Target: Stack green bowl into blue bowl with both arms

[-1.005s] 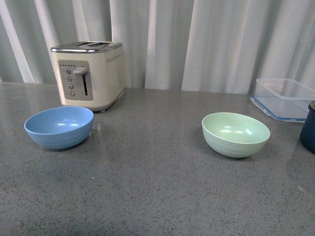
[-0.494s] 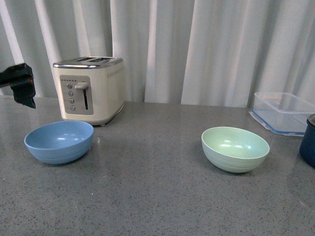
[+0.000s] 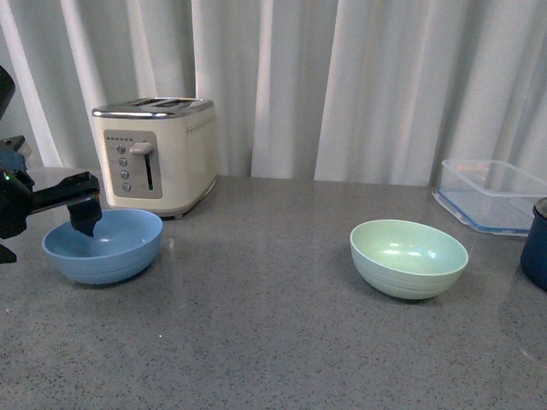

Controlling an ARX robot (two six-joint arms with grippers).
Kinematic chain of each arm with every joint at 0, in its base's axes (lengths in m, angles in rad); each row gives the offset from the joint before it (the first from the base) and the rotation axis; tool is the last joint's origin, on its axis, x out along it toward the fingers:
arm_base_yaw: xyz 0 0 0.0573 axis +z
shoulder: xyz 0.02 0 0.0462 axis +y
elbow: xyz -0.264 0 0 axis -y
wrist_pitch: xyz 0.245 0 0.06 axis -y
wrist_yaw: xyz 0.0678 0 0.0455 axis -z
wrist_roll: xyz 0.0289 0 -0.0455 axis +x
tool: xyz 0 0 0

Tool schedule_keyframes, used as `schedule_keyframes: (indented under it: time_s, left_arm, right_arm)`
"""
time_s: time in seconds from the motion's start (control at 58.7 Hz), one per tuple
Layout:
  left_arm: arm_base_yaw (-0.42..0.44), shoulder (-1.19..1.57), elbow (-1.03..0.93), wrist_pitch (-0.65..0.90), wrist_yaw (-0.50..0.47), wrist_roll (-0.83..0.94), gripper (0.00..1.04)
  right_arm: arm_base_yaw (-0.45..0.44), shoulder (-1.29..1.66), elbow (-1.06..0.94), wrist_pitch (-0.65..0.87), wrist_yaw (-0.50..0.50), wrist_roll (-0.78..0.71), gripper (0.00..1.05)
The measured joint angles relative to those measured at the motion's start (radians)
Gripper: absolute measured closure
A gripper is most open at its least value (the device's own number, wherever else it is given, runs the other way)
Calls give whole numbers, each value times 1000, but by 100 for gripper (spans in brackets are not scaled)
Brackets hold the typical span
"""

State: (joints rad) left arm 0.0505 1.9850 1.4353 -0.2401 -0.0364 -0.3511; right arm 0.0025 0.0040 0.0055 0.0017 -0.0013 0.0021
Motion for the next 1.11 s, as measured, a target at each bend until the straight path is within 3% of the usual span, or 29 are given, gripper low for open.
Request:
schedule_keyframes:
  time_s: [0.153, 0.494, 0.664, 1.107]
  left_arm:
    - [-5, 24, 3, 4, -17, -5, 11]
    - [-7, 29, 8, 3, -18, -11, 63]
    - [-22, 13, 10, -4, -2, -21, 100]
    - [-237, -65, 66, -2, 34, -49, 101]
  right_arm:
    - [0, 0, 0, 0, 0, 0, 10]
    - [0, 0, 0, 0, 0, 0, 10]
    - [0, 0, 0, 0, 0, 0, 10]
    - [0, 0, 0, 0, 0, 0, 10]
